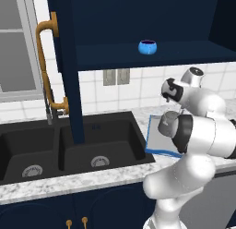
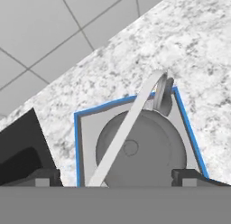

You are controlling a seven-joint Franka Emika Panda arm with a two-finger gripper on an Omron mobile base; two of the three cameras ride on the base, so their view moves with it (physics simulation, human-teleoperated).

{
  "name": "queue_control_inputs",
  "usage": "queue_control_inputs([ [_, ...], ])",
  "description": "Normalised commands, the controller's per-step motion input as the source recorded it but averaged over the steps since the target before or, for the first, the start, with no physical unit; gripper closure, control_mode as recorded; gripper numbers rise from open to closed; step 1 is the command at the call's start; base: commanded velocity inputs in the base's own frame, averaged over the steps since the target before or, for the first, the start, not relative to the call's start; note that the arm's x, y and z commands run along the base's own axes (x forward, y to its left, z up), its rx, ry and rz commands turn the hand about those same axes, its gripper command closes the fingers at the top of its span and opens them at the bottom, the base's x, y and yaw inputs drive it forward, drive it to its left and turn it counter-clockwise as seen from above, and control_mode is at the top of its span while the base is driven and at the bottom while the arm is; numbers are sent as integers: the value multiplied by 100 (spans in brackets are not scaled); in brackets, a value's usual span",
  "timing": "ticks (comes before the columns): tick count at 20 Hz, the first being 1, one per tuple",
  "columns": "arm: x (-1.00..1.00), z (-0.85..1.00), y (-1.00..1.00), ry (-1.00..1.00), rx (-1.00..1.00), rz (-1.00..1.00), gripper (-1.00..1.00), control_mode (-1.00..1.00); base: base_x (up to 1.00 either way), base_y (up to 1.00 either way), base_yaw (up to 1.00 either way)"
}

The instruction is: Pick the kettle from the counter and place it on the tray. Then pick the mug from the cabinet and place it on the tray. Then close the cabinet doors.

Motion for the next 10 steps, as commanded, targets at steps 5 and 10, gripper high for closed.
queue_control_inputs([
  [5, -66, 61, 22, -8, -8, 10, -100, -100, 0, 0, 0],
  [10, -58, 69, 29, -10, -23, 27, -100, -100, 0, 0, 0],
])
